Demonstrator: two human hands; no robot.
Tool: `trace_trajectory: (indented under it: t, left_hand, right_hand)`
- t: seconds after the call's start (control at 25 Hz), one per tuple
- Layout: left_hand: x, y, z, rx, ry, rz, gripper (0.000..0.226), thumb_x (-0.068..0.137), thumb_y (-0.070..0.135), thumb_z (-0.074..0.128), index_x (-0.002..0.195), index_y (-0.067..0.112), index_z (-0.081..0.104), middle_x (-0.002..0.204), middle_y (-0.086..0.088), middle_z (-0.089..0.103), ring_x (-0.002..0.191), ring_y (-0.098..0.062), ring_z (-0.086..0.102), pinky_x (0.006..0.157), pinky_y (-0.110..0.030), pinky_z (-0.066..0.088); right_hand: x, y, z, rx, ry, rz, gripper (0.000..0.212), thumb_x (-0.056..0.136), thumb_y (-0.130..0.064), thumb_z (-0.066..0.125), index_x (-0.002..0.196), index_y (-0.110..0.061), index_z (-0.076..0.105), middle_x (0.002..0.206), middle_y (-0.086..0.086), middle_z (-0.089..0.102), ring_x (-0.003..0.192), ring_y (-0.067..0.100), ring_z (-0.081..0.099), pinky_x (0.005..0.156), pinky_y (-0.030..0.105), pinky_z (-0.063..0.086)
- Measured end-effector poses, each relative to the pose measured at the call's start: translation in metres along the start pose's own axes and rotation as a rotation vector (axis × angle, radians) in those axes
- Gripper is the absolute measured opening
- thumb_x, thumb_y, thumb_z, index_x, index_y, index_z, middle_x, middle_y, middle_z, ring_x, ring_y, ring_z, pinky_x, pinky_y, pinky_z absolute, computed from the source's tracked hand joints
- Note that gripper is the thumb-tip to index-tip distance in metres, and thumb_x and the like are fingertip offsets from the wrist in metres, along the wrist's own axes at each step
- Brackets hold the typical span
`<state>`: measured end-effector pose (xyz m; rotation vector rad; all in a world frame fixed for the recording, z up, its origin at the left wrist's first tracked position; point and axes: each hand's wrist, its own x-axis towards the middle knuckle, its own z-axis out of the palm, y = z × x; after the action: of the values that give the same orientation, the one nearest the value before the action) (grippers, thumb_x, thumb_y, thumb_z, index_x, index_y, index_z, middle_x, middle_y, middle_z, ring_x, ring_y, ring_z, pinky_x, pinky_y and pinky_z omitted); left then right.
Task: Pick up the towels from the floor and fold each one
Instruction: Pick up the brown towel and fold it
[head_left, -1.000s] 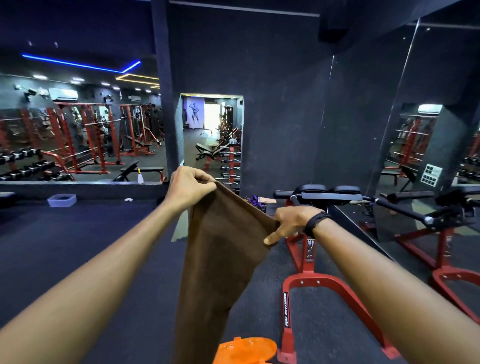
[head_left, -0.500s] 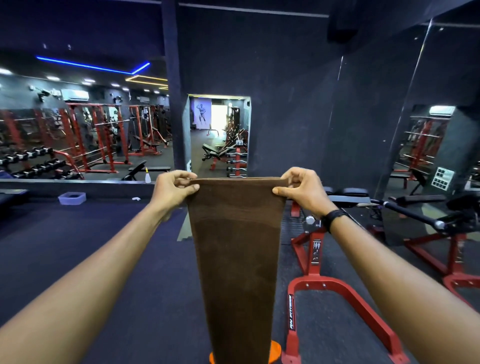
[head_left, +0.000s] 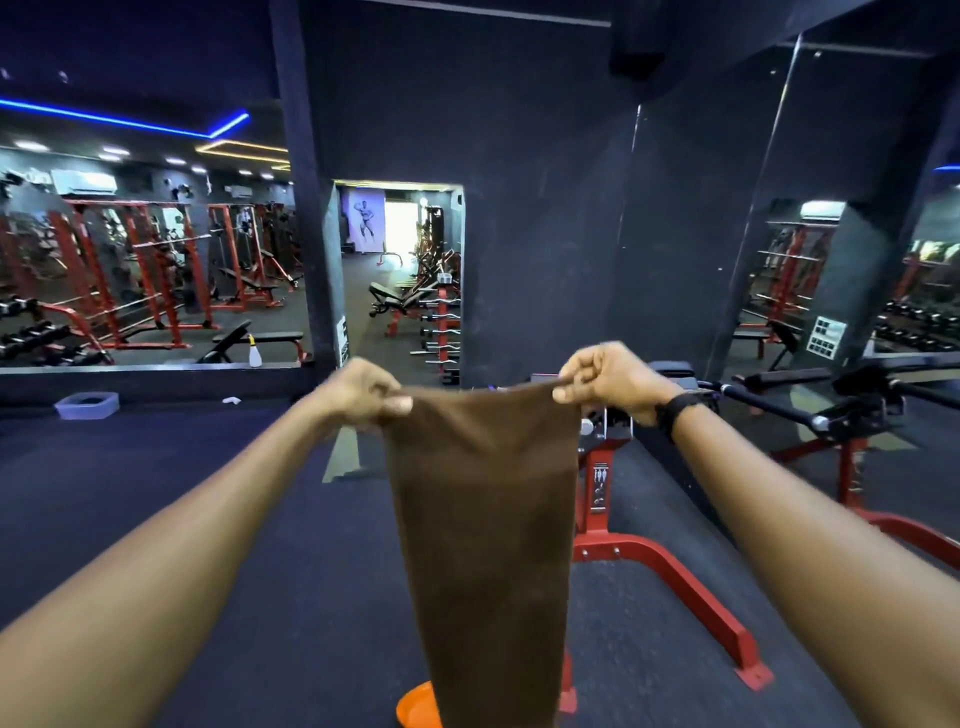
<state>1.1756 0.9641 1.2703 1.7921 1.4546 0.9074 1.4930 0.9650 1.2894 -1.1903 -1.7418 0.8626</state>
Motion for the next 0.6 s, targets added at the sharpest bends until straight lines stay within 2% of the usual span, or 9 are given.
trace_trajectory:
  t: [0.08,0.12,0.16,0.24,0.32,0.4,0.44,0.52,0.6]
  left_hand:
    - [0.007,0.034,-0.005,-0.445,0.162,0.167,0.014,0.085,0.020,0.071,0.096,0.017,0.065,0.086,-0.001,0.071,0.074,-0.011,0.067,0.064,-0.019,0.053]
    - [0.010,0.046,-0.007,-0.591,0.115,0.210,0.028,0.080,0.026,0.076,0.104,0.020,0.063,0.096,0.002,0.073,0.085,-0.009,0.069,0.075,-0.021,0.055]
    - [0.010,0.050,-0.003,-0.584,0.036,0.205,0.041,0.074,0.030,0.080,0.110,0.021,0.062,0.106,0.002,0.072,0.094,-0.010,0.068,0.084,-0.024,0.055]
    - [0.006,0.039,0.012,-0.384,-0.072,0.127,0.043,0.076,0.026,0.078,0.115,0.020,0.062,0.115,-0.001,0.069,0.101,-0.013,0.066,0.090,-0.029,0.053]
    - [0.003,0.015,0.016,-0.284,-0.059,0.001,0.039,0.080,0.028,0.074,0.116,0.017,0.064,0.110,-0.001,0.071,0.096,-0.013,0.066,0.081,-0.031,0.054]
    - [0.003,-0.007,0.007,-0.313,-0.083,-0.137,0.044,0.076,0.035,0.076,0.113,0.013,0.067,0.107,-0.004,0.072,0.100,-0.018,0.066,0.086,-0.035,0.054]
    - [0.002,-0.014,0.001,-0.310,-0.103,-0.196,0.042,0.077,0.036,0.075,0.111,0.012,0.068,0.107,-0.006,0.072,0.101,-0.020,0.066,0.087,-0.036,0.054]
    - [-0.002,-0.016,-0.005,-0.288,-0.135,-0.277,0.032,0.082,0.032,0.073,0.107,0.013,0.069,0.104,-0.007,0.073,0.090,-0.015,0.066,0.070,-0.028,0.054]
    - [-0.004,-0.005,-0.004,-0.349,-0.066,-0.243,0.023,0.085,0.027,0.070,0.102,0.013,0.067,0.082,-0.002,0.074,0.068,-0.008,0.065,0.050,-0.019,0.049]
  right_hand:
    - [0.015,-0.031,-0.020,0.320,0.149,-0.091,0.022,0.074,-0.007,0.076,0.089,-0.013,0.062,0.069,-0.002,0.069,0.061,0.006,0.065,0.059,0.021,0.054]
    - [0.022,-0.040,-0.024,0.427,0.130,-0.105,0.031,0.071,-0.014,0.077,0.099,-0.013,0.062,0.083,-0.001,0.073,0.072,0.009,0.069,0.066,0.024,0.057]
    - [0.022,-0.041,-0.018,0.414,0.078,-0.067,0.043,0.069,-0.019,0.077,0.108,-0.011,0.062,0.096,0.002,0.073,0.085,0.014,0.070,0.073,0.029,0.059]
    - [0.013,-0.010,0.008,0.302,-0.006,0.060,0.048,0.070,-0.016,0.078,0.114,-0.006,0.063,0.110,0.008,0.070,0.102,0.023,0.067,0.084,0.032,0.058]
    - [0.000,0.020,0.030,0.293,-0.008,0.184,0.048,0.068,-0.015,0.081,0.111,-0.001,0.065,0.110,0.013,0.069,0.104,0.027,0.065,0.081,0.030,0.058]
    - [-0.006,0.040,0.037,0.347,-0.041,0.245,0.053,0.066,-0.020,0.081,0.111,0.002,0.064,0.111,0.017,0.069,0.097,0.025,0.068,0.077,0.029,0.059]
    - [-0.007,0.042,0.039,0.376,-0.067,0.260,0.045,0.074,-0.017,0.077,0.112,0.003,0.064,0.109,0.017,0.068,0.091,0.022,0.069,0.073,0.027,0.059]
    - [-0.007,0.035,0.045,0.363,-0.127,0.278,0.035,0.084,-0.013,0.069,0.115,0.002,0.064,0.108,0.016,0.068,0.087,0.018,0.068,0.071,0.025,0.059]
    - [0.001,0.019,0.048,0.346,-0.155,0.267,0.043,0.081,-0.016,0.071,0.119,0.001,0.063,0.112,0.017,0.068,0.093,0.021,0.067,0.078,0.028,0.059]
